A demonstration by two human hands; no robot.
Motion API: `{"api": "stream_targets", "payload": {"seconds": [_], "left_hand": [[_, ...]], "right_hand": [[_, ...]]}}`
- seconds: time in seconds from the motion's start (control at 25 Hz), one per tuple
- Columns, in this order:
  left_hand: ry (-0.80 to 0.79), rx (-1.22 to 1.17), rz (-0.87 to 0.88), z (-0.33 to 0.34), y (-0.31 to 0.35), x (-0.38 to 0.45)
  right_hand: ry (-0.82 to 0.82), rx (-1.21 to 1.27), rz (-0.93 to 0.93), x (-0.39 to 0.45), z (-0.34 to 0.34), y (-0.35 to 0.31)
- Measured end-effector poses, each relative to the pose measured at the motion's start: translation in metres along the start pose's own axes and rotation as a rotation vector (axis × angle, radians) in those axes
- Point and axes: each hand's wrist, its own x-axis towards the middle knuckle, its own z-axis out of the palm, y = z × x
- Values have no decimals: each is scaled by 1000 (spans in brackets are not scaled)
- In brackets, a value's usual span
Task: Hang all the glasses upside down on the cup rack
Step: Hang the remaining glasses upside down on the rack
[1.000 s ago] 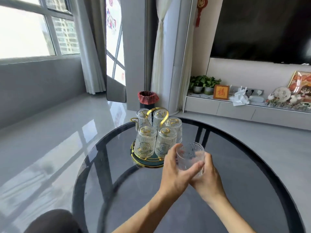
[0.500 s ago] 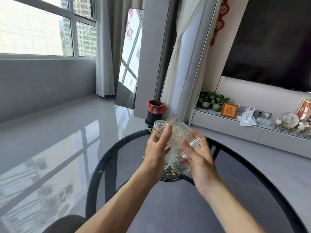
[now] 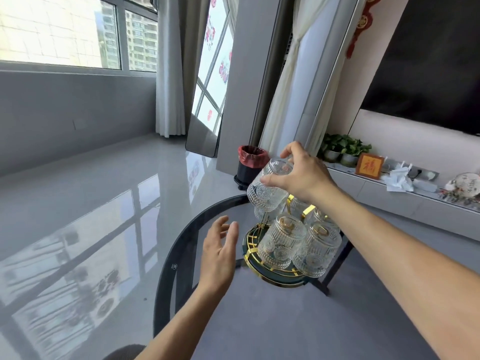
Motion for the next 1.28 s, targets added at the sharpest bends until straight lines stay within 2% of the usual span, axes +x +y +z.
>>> {"api": "stream_targets", "payload": {"seconds": [0.28,0.56,0.8,1.04,1.2,1.28], "left_hand": [[-53,75,9,19,-9,-6],[-63,70,-14,26,-14,-12],[-93,73,-28,31,-15,-13],[-97,123,-9,33,-17,-11],[-108,166,5,35,-17,-10],[-114,218,29,33,-15,-13]], "right_hand": [[-113,-209,-106,4,24,10],[-142,-321,-142,10,46,13],[-162,-334,-115,12,60,20],[-114,-420,-176,10,77,22],[-196,-440,-188,5,74,28],[-160,-398,-214,-9,71,34]]}}
